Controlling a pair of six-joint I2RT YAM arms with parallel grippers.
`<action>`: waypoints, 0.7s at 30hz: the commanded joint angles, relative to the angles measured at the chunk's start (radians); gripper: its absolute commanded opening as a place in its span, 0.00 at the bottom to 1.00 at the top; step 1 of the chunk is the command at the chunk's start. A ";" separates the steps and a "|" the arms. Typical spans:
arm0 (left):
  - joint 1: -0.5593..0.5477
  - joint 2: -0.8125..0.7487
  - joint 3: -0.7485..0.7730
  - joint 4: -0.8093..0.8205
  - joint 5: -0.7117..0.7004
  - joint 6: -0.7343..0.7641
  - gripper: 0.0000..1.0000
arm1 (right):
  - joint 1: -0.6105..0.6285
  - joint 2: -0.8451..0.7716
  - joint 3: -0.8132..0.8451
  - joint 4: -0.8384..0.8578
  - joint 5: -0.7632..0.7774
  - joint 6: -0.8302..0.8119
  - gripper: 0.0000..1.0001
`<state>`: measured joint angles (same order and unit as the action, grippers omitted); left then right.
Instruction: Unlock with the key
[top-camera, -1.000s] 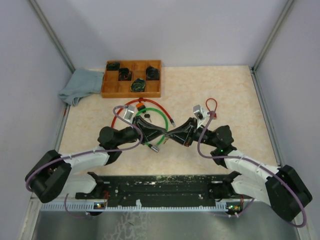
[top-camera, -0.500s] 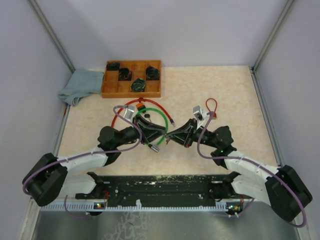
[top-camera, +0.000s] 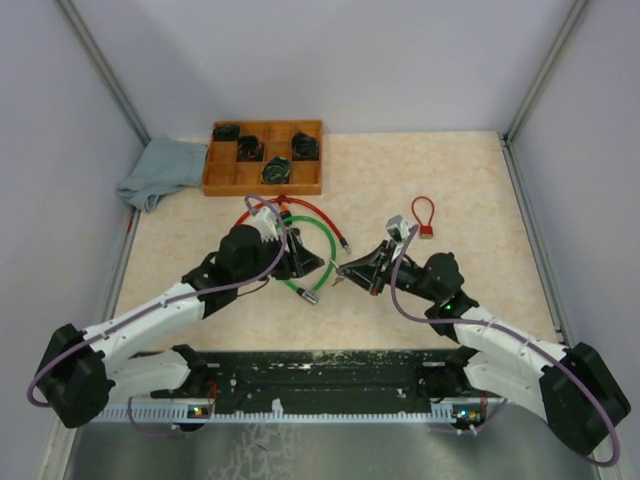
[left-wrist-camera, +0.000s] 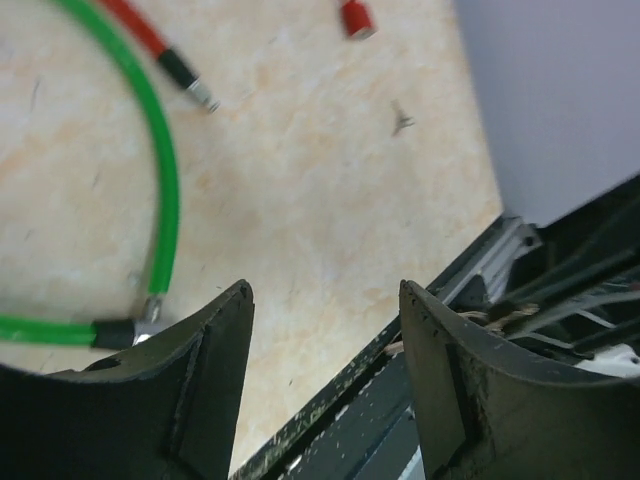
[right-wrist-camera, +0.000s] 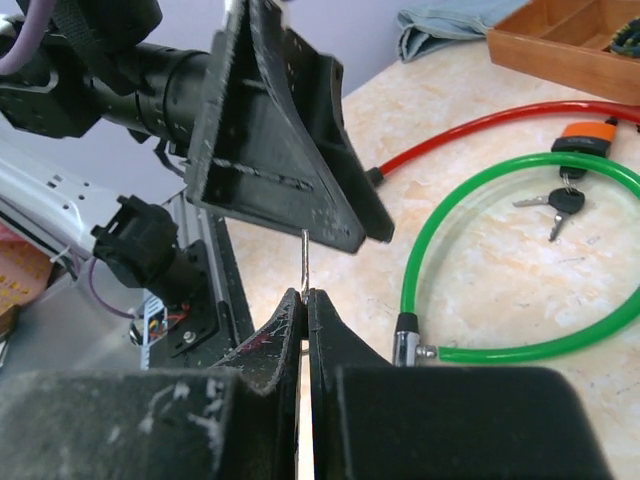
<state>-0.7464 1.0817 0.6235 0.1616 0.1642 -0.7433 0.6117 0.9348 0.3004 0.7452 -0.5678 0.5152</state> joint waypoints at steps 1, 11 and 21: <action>-0.007 0.063 0.074 -0.365 -0.077 -0.077 0.66 | -0.006 0.001 -0.025 0.021 0.041 -0.040 0.00; -0.008 0.382 0.357 -0.883 -0.240 -0.293 0.67 | -0.006 -0.035 -0.076 -0.005 0.084 -0.088 0.00; -0.011 0.609 0.470 -0.955 -0.197 -0.378 0.61 | -0.006 -0.077 -0.107 -0.017 0.094 -0.090 0.00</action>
<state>-0.7509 1.6424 1.0588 -0.7418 -0.0425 -1.0672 0.6117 0.8803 0.1932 0.6865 -0.4828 0.4435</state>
